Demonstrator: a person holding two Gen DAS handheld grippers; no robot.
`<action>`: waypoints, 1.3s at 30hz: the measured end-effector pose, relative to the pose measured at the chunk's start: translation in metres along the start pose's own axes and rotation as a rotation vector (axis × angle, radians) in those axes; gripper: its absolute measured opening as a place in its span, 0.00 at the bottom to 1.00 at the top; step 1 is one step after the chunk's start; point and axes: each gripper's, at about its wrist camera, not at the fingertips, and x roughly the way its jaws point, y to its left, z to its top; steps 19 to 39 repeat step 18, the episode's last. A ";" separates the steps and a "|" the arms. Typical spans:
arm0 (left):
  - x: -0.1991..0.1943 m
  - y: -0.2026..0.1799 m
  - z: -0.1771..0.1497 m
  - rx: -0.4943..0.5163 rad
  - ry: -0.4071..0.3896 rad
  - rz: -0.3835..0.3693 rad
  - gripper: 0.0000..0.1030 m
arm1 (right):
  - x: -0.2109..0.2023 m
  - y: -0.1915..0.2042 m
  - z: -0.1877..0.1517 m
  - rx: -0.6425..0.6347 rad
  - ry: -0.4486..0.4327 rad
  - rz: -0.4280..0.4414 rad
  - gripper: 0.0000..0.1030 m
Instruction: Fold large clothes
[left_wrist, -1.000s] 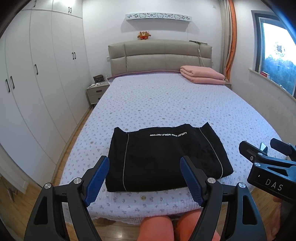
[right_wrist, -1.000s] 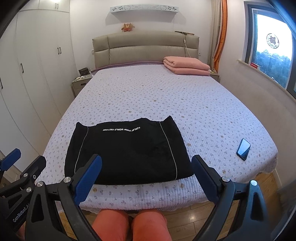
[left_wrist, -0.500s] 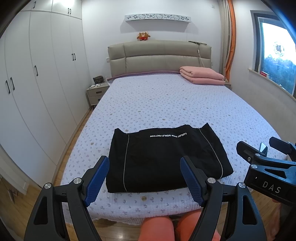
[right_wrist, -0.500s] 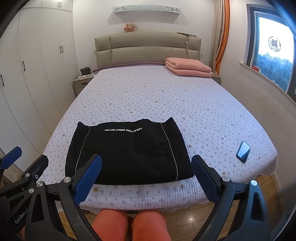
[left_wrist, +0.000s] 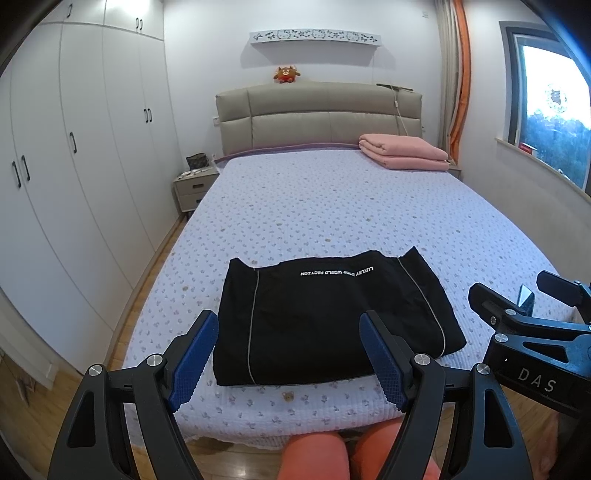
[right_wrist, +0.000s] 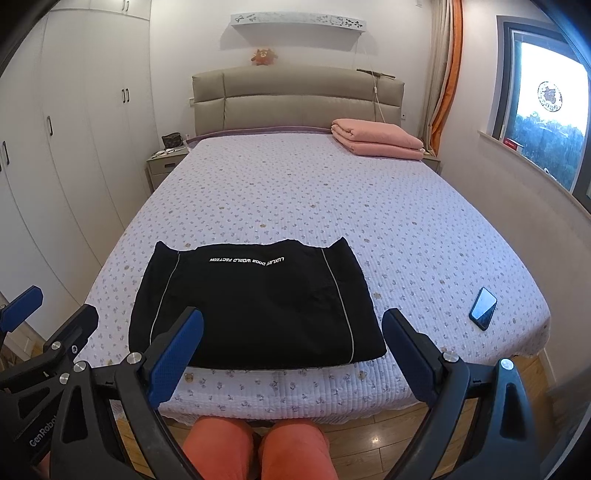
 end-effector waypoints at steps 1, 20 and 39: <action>0.000 0.000 0.000 -0.001 -0.001 0.002 0.77 | 0.000 0.000 0.000 0.000 -0.001 0.000 0.95; -0.003 0.012 0.000 -0.014 -0.053 0.042 0.77 | 0.001 0.002 -0.002 -0.008 0.003 0.000 0.95; -0.003 0.012 0.000 -0.014 -0.053 0.042 0.77 | 0.001 0.002 -0.002 -0.008 0.003 0.000 0.95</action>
